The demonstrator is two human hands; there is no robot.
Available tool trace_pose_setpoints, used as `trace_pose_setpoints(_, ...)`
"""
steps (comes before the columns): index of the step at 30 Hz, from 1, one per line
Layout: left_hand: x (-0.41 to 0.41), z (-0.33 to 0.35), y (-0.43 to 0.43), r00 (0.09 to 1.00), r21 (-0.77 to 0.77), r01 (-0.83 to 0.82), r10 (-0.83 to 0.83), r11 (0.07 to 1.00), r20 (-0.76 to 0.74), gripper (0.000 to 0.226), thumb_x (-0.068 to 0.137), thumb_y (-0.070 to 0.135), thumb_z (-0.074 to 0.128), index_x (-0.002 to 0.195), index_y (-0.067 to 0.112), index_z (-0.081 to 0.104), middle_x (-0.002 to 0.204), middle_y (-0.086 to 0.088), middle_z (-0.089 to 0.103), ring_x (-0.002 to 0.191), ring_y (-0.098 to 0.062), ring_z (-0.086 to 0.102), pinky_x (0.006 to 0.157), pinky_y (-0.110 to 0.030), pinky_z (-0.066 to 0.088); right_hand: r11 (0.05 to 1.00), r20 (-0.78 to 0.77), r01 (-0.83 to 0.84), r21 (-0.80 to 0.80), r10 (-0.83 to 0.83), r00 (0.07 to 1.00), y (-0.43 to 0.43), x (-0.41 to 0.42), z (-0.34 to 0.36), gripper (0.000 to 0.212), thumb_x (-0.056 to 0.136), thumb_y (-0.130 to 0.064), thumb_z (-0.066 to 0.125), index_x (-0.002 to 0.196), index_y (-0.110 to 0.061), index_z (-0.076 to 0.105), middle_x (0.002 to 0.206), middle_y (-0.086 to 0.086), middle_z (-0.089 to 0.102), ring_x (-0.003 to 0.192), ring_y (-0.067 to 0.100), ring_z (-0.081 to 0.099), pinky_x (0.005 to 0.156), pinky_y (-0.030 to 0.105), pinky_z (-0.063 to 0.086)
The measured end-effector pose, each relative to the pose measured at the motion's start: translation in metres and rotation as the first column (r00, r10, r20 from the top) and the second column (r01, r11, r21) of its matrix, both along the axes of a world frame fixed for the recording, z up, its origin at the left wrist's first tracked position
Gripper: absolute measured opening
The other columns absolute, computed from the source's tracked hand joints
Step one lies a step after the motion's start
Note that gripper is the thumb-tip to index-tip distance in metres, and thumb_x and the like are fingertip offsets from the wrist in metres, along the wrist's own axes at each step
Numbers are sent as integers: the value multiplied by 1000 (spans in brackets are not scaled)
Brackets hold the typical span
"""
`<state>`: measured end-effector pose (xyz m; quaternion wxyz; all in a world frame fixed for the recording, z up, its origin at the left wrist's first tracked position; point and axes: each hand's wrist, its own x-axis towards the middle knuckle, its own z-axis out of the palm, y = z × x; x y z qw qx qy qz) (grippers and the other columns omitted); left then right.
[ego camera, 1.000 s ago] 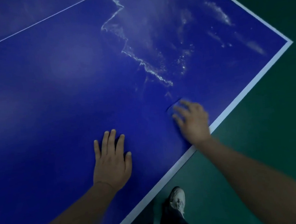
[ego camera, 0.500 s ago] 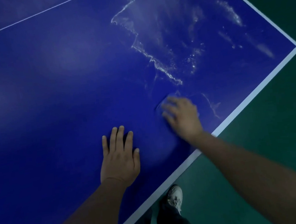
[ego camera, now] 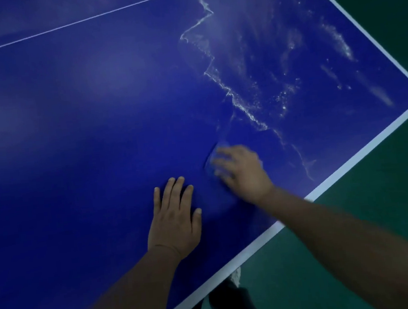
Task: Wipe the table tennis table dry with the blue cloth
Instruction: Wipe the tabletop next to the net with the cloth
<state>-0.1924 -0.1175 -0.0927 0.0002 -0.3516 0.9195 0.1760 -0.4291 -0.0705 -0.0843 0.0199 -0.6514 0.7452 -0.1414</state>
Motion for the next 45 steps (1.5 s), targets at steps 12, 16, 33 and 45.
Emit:
trace_pose_setpoints(12,-30,4,-24,972,-64,-232,228,971,-57,55,96,40,34,137,7,51,150,-14,44,139,-30,36,119,-51,16,989,26,-148,-13,148,989,-26,22,-8,36,97,-44,51,122,-26,70,137,2,60,117,30,52,84,44,47)
trace_pose_setpoints(16,-41,8,-32,952,-51,-305,303,951,-46,57,96,44,35,138,9,50,150,-13,41,142,-31,33,121,-53,12,966,24,254,-50,-253,967,-86,-64,-3,35,96,-41,52,120,-23,71,135,5,61,115,36,55,84,51,51)
trace_pose_setpoints(33,-89,9,-39,868,-69,-493,495,868,29,60,96,44,32,139,6,51,152,-15,39,144,-33,31,121,-58,14,983,60,174,-51,-171,983,-61,-87,-2,36,96,-41,53,119,-20,72,134,3,62,114,33,55,85,48,50)
trace_pose_setpoints(45,-89,2,-40,864,-103,-485,494,868,95,62,97,47,31,143,8,44,154,-15,35,145,-34,27,121,-57,13,996,187,41,75,-54,981,-171,-112,2,41,98,-41,56,130,-16,66,141,9,57,123,35,51,98,47,44)
